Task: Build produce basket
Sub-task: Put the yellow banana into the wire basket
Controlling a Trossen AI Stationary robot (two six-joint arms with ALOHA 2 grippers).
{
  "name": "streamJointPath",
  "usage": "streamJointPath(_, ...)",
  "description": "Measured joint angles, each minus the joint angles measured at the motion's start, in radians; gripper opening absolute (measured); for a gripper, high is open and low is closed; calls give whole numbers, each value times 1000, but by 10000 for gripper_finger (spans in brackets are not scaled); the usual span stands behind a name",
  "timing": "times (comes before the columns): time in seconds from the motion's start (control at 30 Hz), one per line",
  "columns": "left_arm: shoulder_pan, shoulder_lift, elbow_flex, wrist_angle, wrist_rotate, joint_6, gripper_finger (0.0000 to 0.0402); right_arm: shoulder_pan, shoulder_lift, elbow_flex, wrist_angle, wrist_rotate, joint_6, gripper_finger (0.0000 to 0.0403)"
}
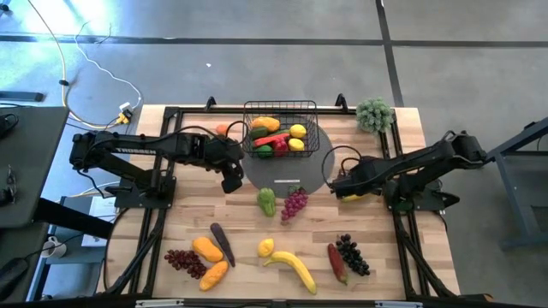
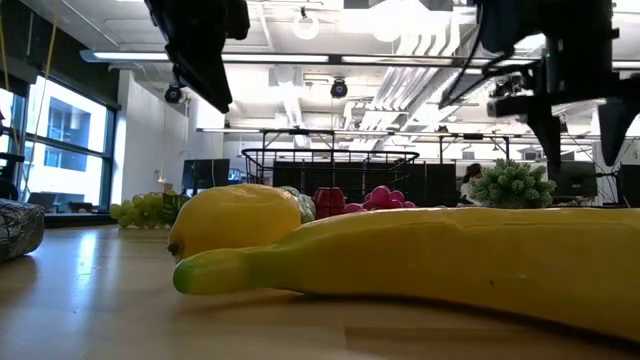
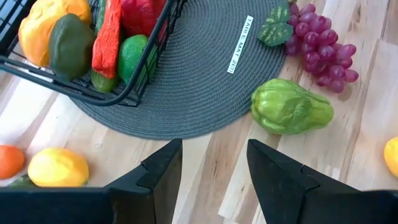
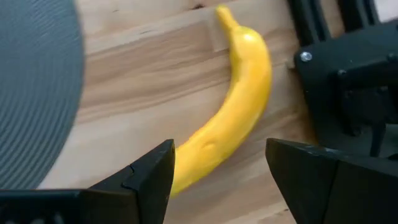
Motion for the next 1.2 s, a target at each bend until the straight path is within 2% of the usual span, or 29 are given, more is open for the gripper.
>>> streamJointPath(0.2,0,0,0,0,5,63,170,0,0,-56,12,-1,146,234)
streamJointPath(0.4,0,0,0,0,5,104,170,0,0,-103,36,-2,220,234)
streamJointPath(0.73,0,0,0,-1,5,122,170,-28,0,-239,242,-43,225,234)
streamJointPath(1.0,0,1,0,-1,5,122,170,-42,0,-280,261,-74,224,234)
streamJointPath(1.2,0,1,0,0,4,122,170,-60,0,-337,344,-88,213,228)
